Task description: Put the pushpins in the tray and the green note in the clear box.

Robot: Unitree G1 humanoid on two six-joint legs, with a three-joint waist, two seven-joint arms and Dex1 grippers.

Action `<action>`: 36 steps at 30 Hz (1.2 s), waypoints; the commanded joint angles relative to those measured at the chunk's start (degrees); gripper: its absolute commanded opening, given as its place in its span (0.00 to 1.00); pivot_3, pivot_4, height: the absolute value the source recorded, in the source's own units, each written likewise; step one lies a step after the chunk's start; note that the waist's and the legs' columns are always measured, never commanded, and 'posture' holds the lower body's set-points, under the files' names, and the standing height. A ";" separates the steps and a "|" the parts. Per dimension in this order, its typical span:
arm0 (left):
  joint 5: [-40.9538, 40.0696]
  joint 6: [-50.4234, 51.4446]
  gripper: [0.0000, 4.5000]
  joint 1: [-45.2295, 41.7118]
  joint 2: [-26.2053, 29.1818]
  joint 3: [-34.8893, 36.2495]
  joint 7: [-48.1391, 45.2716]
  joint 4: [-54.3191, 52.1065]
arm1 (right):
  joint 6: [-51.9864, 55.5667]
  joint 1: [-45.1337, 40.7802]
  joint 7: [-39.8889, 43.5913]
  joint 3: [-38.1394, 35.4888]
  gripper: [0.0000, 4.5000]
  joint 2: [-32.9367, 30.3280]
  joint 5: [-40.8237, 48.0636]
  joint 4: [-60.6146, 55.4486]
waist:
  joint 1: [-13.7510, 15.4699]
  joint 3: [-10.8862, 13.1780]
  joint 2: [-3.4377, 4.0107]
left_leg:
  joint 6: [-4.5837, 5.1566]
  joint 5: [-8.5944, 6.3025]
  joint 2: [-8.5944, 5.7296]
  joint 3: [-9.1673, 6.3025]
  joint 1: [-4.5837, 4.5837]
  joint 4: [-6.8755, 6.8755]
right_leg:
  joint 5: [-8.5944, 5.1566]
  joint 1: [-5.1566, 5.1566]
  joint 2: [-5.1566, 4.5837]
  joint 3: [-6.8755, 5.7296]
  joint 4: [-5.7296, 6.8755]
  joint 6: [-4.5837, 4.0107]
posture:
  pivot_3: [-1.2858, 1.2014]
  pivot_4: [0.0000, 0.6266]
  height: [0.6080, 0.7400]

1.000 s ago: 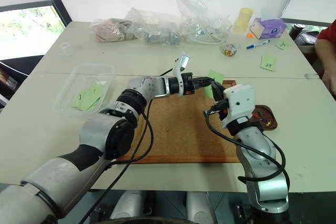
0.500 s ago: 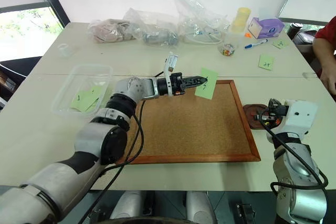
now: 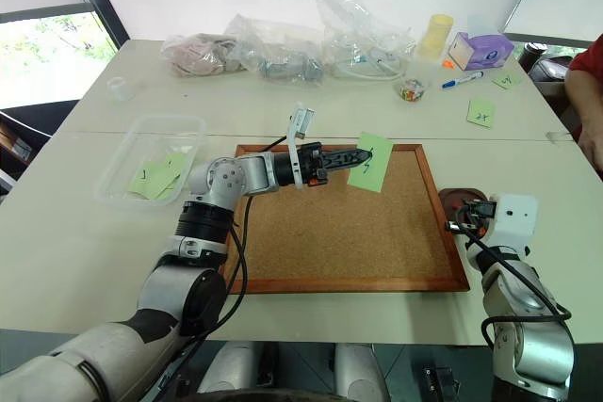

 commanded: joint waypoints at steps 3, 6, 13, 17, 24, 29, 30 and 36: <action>-2.32 -0.21 0.00 -0.03 -0.09 -0.32 0.91 -2.37 | -1.84 -0.70 0.45 -1.39 0.41 -0.85 0.49 0.46 | -0.01 0.00 0.00 | 0.00 0.00 -0.04 0.00 0.00 0.00 | 0.00 0.00 0.00 0.00 0.00 0.00 | 0.52 0.24 0.98; -2.88 -0.11 0.00 0.19 -0.03 -0.50 1.27 -2.72 | -1.97 -0.71 0.43 -1.47 0.76 -0.87 0.55 0.51 | -0.01 0.00 0.00 | 0.00 0.00 -0.03 0.00 0.00 0.00 | 0.00 0.00 0.00 0.00 0.00 0.00 | 0.52 0.24 0.98; -3.82 -0.80 0.00 0.02 -0.09 -0.47 1.83 -2.40 | -3.13 -1.13 0.07 -1.95 0.99 -0.57 0.94 0.53 | -0.01 0.00 0.00 | 0.00 0.00 -0.04 0.00 0.00 0.00 | 0.00 0.00 0.00 0.00 -0.01 0.00 | 0.52 0.24 0.98; -4.20 -1.05 0.00 0.01 0.07 -0.41 2.08 -2.36 | -4.25 -1.62 -0.74 -3.33 0.99 0.87 2.77 -0.09 | 0.02 0.00 0.00 | 0.00 0.00 -0.04 0.00 0.00 0.00 | 0.00 0.00 0.00 0.00 0.00 0.00 | 0.52 0.24 0.98; -5.02 -1.92 0.00 -0.56 -0.15 0.85 3.12 -1.93 | -1.41 -8.16 -6.51 -15.21 0.99 9.52 31.44 -3.56 | -0.04 0.01 0.02 | 0.00 0.00 0.06 -0.01 0.00 0.00 | 0.00 0.00 0.01 0.00 0.01 0.00 | 0.52 0.24 0.98; -5.40 -2.66 0.00 -0.71 -0.26 0.36 3.38 -1.36 | -1.23 -6.64 -9.40 -15.63 0.99 7.11 35.31 -3.11 | 0.10 0.01 0.02 | 0.00 0.00 0.06 -0.01 -0.02 0.00 | 0.00 0.00 0.00 -0.01 -0.02 0.00 | 0.52 0.24 0.98; -5.44 -2.77 0.00 -0.81 -0.28 0.35 3.38 -1.21 | -1.42 -6.17 -9.78 -15.38 0.99 6.55 34.98 -2.76 | 0.11 0.00 0.02 | 0.00 0.00 0.03 -0.01 -0.02 0.00 | 0.00 0.00 -0.02 -0.01 -0.03 0.00 | 0.52 0.24 0.98; -5.42 -3.57 0.00 -1.27 -0.18 0.42 3.63 -0.24 | -2.50 -3.26 -9.18 -12.21 0.99 3.83 30.75 0.19 | -0.19 0.00 0.03 | 0.00 0.00 0.03 0.00 -0.01 -0.01 | 0.00 0.00 0.03 0.00 -0.04 -0.01 | 0.52 0.24 0.98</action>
